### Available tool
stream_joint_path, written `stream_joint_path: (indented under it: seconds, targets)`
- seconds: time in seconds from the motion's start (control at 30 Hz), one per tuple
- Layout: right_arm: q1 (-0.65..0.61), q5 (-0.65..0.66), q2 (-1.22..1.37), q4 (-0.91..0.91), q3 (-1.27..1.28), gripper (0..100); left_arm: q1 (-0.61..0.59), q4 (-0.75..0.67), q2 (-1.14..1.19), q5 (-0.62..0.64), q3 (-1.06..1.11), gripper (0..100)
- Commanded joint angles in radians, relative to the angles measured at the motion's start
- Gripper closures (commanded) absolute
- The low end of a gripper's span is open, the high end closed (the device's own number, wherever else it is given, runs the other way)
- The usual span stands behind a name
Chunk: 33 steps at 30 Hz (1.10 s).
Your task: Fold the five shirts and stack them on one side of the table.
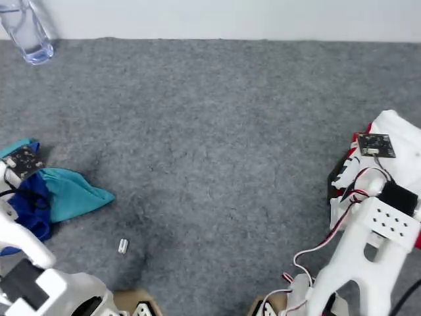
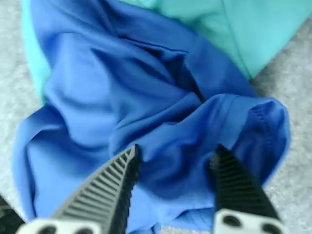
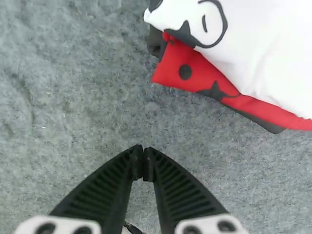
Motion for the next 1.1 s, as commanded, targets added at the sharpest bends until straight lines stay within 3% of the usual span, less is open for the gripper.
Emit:
stream_joint_path:
  seconds: [0.0,0.1,0.23,0.67,0.87,1.07]
  targets:
    - [-0.008,0.006,-0.025,-0.007,-0.003,98.7,-0.008,0.029,0.008,-0.046,-0.030,88]
    - [-0.008,0.006,-0.025,-0.007,-0.003,98.7,-0.002,0.046,0.006,-0.044,-0.036,100]
    - [-0.008,0.006,-0.027,-0.005,-0.003,98.7,0.005,0.038,-0.055,0.071,-0.042,99]
    - [-0.004,0.011,-0.027,-0.004,-0.002,98.9,0.212,0.046,-0.359,0.732,-0.246,99]
    - [-0.004,0.011,-0.027,-0.004,0.003,98.9,0.417,0.055,-0.516,1.043,-0.344,99]
    - [-0.002,0.011,-0.027,-0.016,0.063,98.9,0.795,0.132,-0.641,1.223,-0.456,99]
